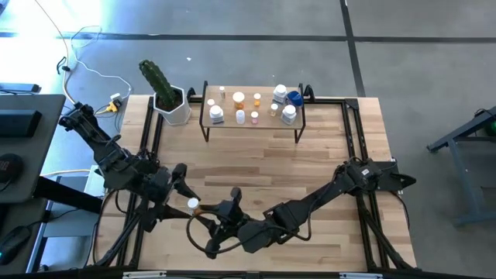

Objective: Pick and place medicine bottles onto shelf by color
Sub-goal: Put the small orange pill bottle on the shelf

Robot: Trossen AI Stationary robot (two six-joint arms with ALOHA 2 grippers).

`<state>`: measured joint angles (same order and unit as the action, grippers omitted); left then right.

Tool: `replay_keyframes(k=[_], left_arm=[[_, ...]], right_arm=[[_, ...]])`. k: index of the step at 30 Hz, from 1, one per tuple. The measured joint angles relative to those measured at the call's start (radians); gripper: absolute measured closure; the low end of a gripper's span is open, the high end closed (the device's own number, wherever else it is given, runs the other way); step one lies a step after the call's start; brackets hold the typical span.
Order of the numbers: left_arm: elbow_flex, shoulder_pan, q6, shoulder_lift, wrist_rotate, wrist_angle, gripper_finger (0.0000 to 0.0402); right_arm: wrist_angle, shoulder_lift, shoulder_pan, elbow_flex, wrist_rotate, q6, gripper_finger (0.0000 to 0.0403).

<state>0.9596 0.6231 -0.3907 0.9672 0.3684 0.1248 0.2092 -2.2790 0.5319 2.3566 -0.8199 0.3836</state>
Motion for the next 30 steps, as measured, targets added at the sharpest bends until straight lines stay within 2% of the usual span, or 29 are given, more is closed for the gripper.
replay_keyframes(k=[6, 12, 16, 30], left_arm=[[0.000, 0.000, 0.046, 0.000, 0.002, -0.080, 0.0163], [0.000, -0.010, 0.045, 0.002, 0.012, -0.072, 0.0163], [-0.001, -0.010, 0.046, 0.006, 0.054, -0.069, 0.0168], [-0.001, -0.010, 0.080, 0.006, 0.063, -0.069, 0.0285]], right_arm=[[0.003, 0.005, -0.015, 0.000, 0.002, 0.000, 0.0321], [0.003, 0.005, -0.024, 0.000, 0.016, 0.000, 0.0320], [0.003, 0.005, -0.027, 0.000, 0.017, 0.000, 0.0320], [0.003, 0.005, -0.028, 0.000, 0.021, -0.011, 0.0321]])
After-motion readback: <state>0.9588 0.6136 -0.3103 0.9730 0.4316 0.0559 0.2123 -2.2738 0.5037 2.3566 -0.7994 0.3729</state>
